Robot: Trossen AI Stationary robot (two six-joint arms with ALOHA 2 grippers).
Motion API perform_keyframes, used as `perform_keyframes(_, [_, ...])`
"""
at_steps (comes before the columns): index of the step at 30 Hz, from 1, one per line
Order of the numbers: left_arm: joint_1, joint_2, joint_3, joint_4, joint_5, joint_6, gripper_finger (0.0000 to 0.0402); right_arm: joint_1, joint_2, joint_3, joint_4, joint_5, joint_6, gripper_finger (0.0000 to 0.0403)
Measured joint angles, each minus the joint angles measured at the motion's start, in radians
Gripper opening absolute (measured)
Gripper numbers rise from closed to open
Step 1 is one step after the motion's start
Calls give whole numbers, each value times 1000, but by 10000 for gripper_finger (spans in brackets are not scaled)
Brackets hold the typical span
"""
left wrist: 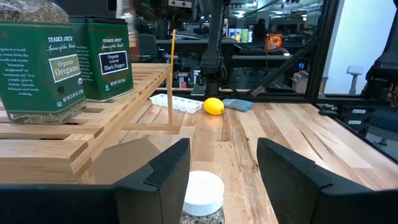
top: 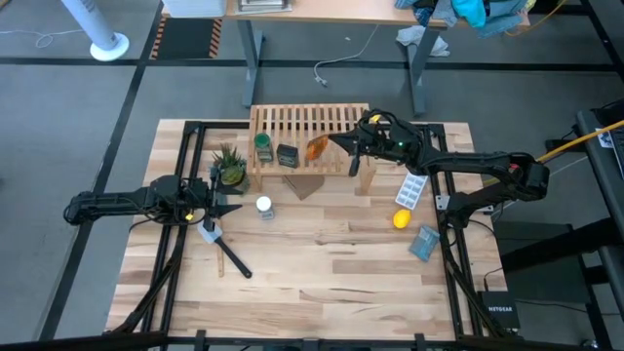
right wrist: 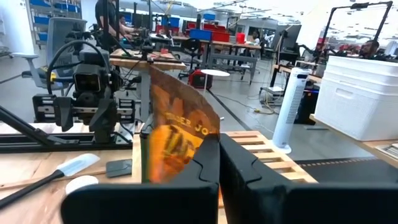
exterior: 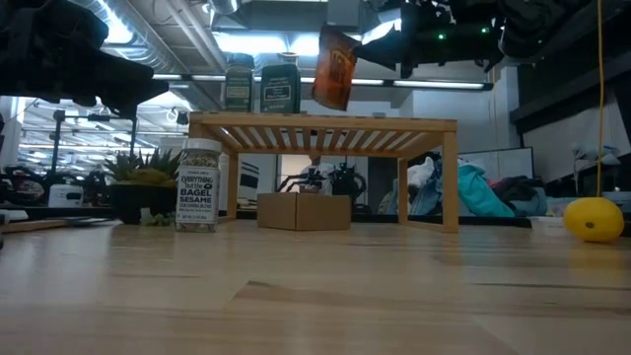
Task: Shelf spices
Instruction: Put the orange seasoning bag on the shelf
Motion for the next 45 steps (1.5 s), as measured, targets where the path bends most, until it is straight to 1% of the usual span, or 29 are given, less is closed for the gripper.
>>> perform_keyframes(7, [0,0,0,0,0,0,180,0,4,0,-20,10,0,0])
perform_keyframes(16, [0,0,0,0,0,0,180,0,66,0,10,11,0,0])
perform_keyframes(27, [0,0,0,0,0,0,180,0,70,0,22,11,-1,1])
perform_keyframes(37, [0,0,0,0,0,0,180,0,71,0,25,44,-1,27])
perform_keyframes(45, [0,0,0,0,0,0,180,0,71,0,25,45,-1,32])
